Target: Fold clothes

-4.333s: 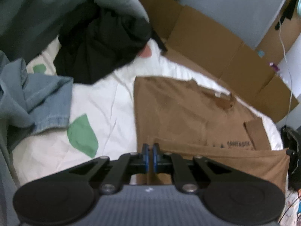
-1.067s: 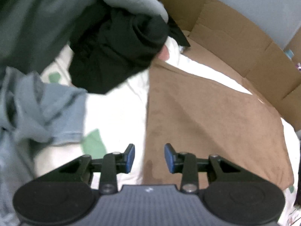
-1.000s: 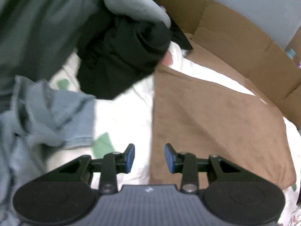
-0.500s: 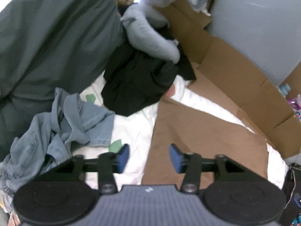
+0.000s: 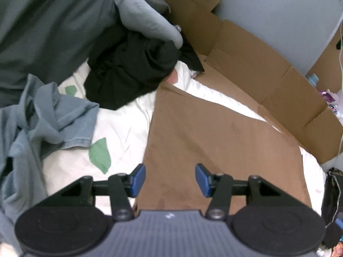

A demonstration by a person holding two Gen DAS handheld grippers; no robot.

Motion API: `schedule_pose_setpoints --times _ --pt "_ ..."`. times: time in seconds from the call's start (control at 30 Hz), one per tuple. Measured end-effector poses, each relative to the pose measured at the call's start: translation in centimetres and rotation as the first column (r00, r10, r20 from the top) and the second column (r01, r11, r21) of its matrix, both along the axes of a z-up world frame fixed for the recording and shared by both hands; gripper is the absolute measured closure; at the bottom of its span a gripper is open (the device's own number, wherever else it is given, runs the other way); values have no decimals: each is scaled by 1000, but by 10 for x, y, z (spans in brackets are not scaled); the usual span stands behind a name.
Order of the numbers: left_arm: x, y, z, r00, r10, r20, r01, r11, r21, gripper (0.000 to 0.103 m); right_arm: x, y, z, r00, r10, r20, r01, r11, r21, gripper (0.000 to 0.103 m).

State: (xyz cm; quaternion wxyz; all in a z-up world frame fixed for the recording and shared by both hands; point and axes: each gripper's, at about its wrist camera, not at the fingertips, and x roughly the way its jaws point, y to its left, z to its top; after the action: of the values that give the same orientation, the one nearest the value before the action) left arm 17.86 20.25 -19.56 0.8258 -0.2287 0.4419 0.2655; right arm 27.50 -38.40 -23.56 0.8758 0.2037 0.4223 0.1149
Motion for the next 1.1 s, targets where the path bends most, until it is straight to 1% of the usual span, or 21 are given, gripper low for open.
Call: schedule_pose_setpoints --times 0.1,0.13,0.23,0.3,0.43,0.53,0.67,0.8,0.83,0.87,0.97,1.1 --pt "1 16 -8 1000 24 3 -24 999 46 49 0 4 -17 999 -20 -46 20 1000 -1 53" --pt "1 21 -11 1000 28 4 -28 998 51 49 1 8 -20 998 -15 -56 14 1000 -19 53" --pt "2 30 -21 999 36 10 -36 999 40 49 3 27 -22 998 21 -53 -26 995 -94 53" --pt "4 29 -29 999 30 15 -31 999 29 49 3 43 -23 997 70 -43 -75 991 -112 53" --pt "10 9 -52 1000 -12 5 12 1000 22 49 4 77 -26 983 183 -24 -184 974 -131 53" --pt "14 -10 -69 998 -58 6 58 998 3 49 2 95 -39 970 239 -38 -242 963 -120 53" --pt "15 -31 -87 996 -89 11 90 995 -36 49 1 112 -51 962 272 -37 -274 952 -138 53" --pt "11 -42 -97 996 -83 15 84 995 -47 49 3 135 -62 953 301 -34 -303 942 -142 54" --pt "10 -45 -99 997 -81 13 81 996 -45 49 3 142 -65 950 311 -36 -313 939 -142 59" --pt "10 -48 -101 997 -82 11 83 996 -43 49 4 150 -68 945 325 -36 -327 933 -148 62" --pt "14 -59 -106 994 -110 3 110 993 -42 49 8 176 -76 930 367 -33 -367 914 -174 62" --pt "30 -80 -115 985 -173 -18 172 984 -48 50 14 210 -87 914 404 -42 -405 897 -177 62"
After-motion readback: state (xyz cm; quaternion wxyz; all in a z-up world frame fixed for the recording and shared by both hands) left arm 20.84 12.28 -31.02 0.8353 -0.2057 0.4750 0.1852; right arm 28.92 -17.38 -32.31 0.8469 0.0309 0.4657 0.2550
